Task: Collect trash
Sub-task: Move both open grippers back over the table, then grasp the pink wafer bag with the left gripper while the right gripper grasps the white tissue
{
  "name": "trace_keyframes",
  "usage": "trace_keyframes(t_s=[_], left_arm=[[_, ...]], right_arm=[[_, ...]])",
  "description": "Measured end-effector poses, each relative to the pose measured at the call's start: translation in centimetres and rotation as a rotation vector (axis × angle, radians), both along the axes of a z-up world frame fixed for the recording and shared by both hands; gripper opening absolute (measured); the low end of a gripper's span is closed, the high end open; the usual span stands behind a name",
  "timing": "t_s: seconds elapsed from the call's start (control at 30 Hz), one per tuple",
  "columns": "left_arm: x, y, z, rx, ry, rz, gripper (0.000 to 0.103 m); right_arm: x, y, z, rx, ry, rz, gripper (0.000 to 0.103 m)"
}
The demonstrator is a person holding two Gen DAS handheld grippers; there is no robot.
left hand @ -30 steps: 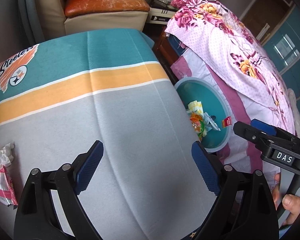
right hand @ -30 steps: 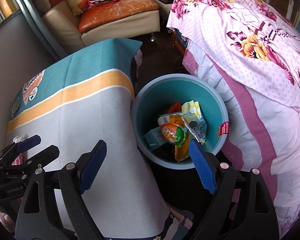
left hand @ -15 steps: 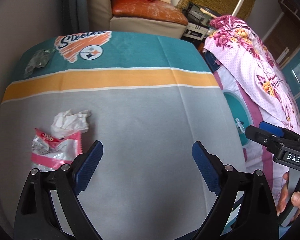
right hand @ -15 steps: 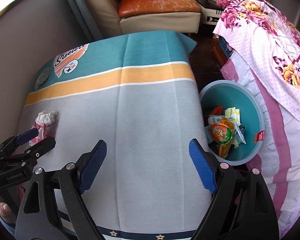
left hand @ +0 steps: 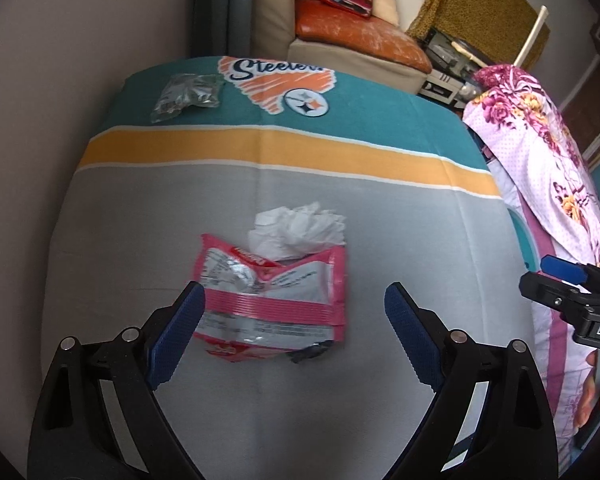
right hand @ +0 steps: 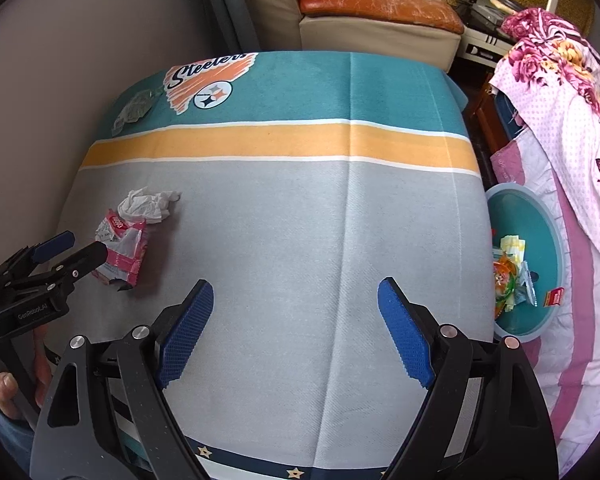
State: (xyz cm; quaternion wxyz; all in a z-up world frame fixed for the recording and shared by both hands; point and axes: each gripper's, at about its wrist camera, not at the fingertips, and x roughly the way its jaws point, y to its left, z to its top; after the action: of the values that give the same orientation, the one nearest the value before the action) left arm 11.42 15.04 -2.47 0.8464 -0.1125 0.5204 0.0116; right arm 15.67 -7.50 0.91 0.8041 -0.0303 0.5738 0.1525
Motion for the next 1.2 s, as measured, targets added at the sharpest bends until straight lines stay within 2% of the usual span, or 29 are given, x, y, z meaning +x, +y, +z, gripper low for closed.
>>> trace_keyframes(t_s=[0.23,0.33,0.53,0.57,0.6,0.63,0.67,0.7,0.97,1.2], left_arm=[[-0.1,4.1,-3.6,-0.035,0.076,0.072,0.092],[-0.1,4.2,-4.3,-0.067,0.074,0.059,0.093],[-0.6,3.0,-5.0,-0.071,0.041,0.015,0.093],[-0.8,3.0,-5.1,-0.074,0.03,0.014,0.083],[-0.8,2.9,-5.0,-0.068,0.02,0.014,0.067],[-0.9,3.0,-4.9,-0.058,0.018,0.015,0.057],[-1.0,3.1,-4.8,-0.057,0.02,0.019,0.034],[-1.0,3.3,-4.8,-0.071,0.024,0.021,0.027],[-1.5,5.6,-4.1,-0.07,0.012,0.051,0.027],[0.3,9.4,-3.1,-0.094,-0.027,0.151,0.027]], right_arm=[[0.6,2.5,-1.6,-0.005,0.038,0.038,0.08],[0.8,3.3,-2.2,-0.005,0.052,0.051,0.08],[1.3,4.9,-2.5,0.003,0.059,0.076,0.08],[1.4,5.2,-2.5,0.003,0.06,0.081,0.08],[1.5,5.5,-2.5,0.003,0.061,0.086,0.08],[1.6,5.8,-2.6,0.003,0.061,0.092,0.08],[1.7,6.2,-2.6,0.004,0.062,0.097,0.08],[1.8,6.5,-2.6,0.007,0.062,0.102,0.08],[4.5,10.1,-2.4,0.037,0.05,0.157,0.08],[8.5,13.4,-2.5,0.044,0.042,0.187,0.08]])
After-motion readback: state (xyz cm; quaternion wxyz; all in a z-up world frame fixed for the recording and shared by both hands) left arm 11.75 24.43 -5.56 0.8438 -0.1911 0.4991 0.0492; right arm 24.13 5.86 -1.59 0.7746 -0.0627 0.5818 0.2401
